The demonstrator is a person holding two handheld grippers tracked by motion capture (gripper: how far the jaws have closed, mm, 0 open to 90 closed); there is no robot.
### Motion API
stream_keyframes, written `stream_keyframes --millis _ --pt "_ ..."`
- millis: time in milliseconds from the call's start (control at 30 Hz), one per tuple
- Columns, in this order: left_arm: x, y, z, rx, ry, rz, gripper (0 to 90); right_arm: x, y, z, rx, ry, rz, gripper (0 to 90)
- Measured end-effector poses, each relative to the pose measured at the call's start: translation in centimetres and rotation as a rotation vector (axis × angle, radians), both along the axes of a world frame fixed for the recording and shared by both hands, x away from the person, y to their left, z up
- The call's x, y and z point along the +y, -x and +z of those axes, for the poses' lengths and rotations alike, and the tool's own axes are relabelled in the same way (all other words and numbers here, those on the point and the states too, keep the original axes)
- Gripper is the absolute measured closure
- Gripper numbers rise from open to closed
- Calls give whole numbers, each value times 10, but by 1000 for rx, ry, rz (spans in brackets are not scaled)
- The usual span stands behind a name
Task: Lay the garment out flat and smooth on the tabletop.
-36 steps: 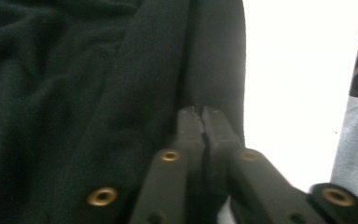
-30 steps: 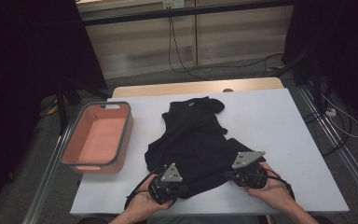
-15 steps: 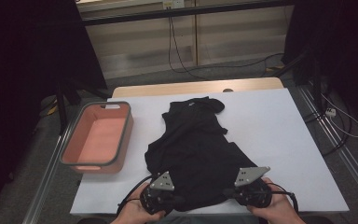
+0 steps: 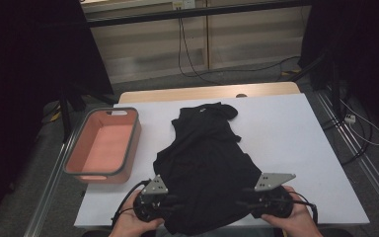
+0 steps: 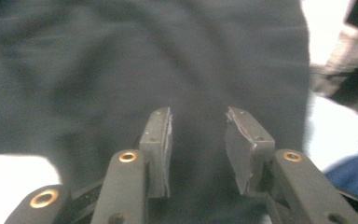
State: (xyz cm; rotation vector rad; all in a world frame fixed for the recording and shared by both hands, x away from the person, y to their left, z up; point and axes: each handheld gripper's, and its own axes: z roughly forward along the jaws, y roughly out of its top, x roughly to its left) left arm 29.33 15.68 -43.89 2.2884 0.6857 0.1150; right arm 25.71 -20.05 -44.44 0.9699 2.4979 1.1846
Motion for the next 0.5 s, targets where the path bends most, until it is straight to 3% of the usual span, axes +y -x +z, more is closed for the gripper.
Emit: stream_keyframes --millis 100,167,233,300,333,433,500 --pt "0 -7 -9 -10 -47 -11 601 -10 -14 1 -24 30 -72 581" --pt "-3 -10 -13 -28 -80 -14 561 -17 -24 2 -50 83 -122 586" --pt "-6 -12 -14 -36 -68 -32 537 -25 -35 2 -37 88 -160 591" --pt "-11 -12 -16 -64 -78 -44 536 -31 -42 0 -59 132 -204 589" --pt "-12 -11 -15 -59 -79 -42 568 -35 -47 -3 -38 128 -216 586" --pt "-14 -9 -15 -4 -55 -61 836 -42 -54 -13 -8 145 -236 573" --pt "-15 -7 -14 -11 -66 -62 896 -45 -54 -16 6 124 -245 579"
